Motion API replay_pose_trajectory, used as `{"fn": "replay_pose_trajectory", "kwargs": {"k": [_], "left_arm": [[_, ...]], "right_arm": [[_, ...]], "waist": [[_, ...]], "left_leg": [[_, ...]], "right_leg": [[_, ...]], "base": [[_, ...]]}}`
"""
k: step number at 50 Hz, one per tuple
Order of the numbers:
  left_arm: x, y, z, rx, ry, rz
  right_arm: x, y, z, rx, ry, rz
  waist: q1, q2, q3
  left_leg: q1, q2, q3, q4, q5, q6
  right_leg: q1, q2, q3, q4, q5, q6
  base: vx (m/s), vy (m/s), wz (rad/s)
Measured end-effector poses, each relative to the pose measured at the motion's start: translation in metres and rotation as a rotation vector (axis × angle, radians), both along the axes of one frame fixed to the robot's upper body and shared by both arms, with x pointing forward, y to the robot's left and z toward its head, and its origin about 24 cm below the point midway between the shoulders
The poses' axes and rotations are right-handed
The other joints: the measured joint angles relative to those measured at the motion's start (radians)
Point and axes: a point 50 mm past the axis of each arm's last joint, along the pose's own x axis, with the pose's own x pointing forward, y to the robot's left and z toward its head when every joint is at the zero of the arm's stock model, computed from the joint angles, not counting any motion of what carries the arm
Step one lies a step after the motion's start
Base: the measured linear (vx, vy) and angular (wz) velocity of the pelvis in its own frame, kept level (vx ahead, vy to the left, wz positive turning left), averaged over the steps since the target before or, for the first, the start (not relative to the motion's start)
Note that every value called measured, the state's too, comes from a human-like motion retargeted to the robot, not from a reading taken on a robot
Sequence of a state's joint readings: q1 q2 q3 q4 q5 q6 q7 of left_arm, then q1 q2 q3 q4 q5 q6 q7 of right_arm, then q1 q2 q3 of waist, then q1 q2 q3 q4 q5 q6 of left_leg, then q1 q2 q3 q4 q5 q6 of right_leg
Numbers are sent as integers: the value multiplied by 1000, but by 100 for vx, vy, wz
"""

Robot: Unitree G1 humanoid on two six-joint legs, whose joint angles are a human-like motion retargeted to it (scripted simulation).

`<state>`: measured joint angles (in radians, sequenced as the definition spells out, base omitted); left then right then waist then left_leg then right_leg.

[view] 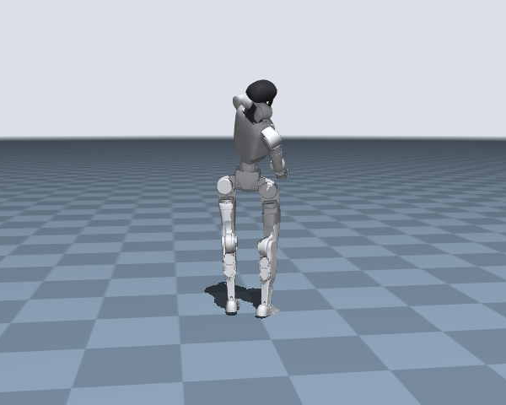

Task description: Upper body actions

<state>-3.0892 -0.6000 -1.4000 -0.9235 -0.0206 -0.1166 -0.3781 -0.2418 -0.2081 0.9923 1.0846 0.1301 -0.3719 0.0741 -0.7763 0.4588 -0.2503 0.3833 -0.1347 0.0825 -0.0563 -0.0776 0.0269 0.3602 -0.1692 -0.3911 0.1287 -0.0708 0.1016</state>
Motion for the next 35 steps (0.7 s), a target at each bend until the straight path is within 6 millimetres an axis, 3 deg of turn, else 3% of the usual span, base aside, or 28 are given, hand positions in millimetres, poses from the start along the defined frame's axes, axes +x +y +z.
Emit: {"fn": "replay_pose_trajectory", "kwargs": {"k": [5, 10, 15, 19, 25, 28, 32, 35], "left_arm": [[-9, -38, -17, -194, 80, 45], [-18, -93, -29, -454, 197, 37], [-25, -157, -25, -735, 316, 25], [-29, -193, -15, -893, 403, 13], [-29, -243, 11, -1163, 439, 61], [-27, -263, 26, -1280, 443, 130], [-29, -274, 37, -1336, 522, 67], [-34, -284, 49, -1379, 621, -142]], "right_arm": [[-16, -62, -13, -199, 48, -37], [-48, -143, -19, -482, 169, -98], [-95, -231, -3, -867, 370, -84], [-133, -279, 19, -1108, 525, -75], [-203, -314, 47, -1265, 730, -127], [-232, -321, 57, -1313, 803, -76], [-240, -313, 52, -1297, 812, -43], [-243, -313, 52, -1293, 815, 4]], "waist": [[-15, -2, 49], [-24, -5, 87], [-15, -7, 105], [-3, -12, 114], [65, -20, 78], [143, -13, 76], [174, -13, 46], [54, -19, -31]], "left_leg": [[-29, 14, 10, 3, 3, -2], [-49, 24, 19, 5, 6, -3], [-67, 30, 28, 6, 9, -4], [-98, 40, 35, 5, 12, -6], [-148, 48, 44, 6, 17, -8], [-147, 71, 139, 1, 7, -16], [-174, 89, 208, -1, 2, -26], [-195, 63, 111, 4, 3, -29]], "right_leg": [[-24, 18, 10, -20, 19, -6], [-42, 29, 18, -33, 34, -11], [-61, 36, 27, -41, 45, -15], [-92, 46, 33, -49, 55, -18], [-142, 56, 42, -59, 70, -25], [-180, 39, 147, -8, 46, 6], [-250, 41, 221, 39, 30, 12], [-256, 32, 122, 20, 39, -17]], "base": [[-3, -3, -3], [-8, -6, -6], [-9, -6, -7], [-7, -9, -6], [-5, -11, -11], [-7, -6, -140], [-3, -4, -85], [0, -3, 144]]}}
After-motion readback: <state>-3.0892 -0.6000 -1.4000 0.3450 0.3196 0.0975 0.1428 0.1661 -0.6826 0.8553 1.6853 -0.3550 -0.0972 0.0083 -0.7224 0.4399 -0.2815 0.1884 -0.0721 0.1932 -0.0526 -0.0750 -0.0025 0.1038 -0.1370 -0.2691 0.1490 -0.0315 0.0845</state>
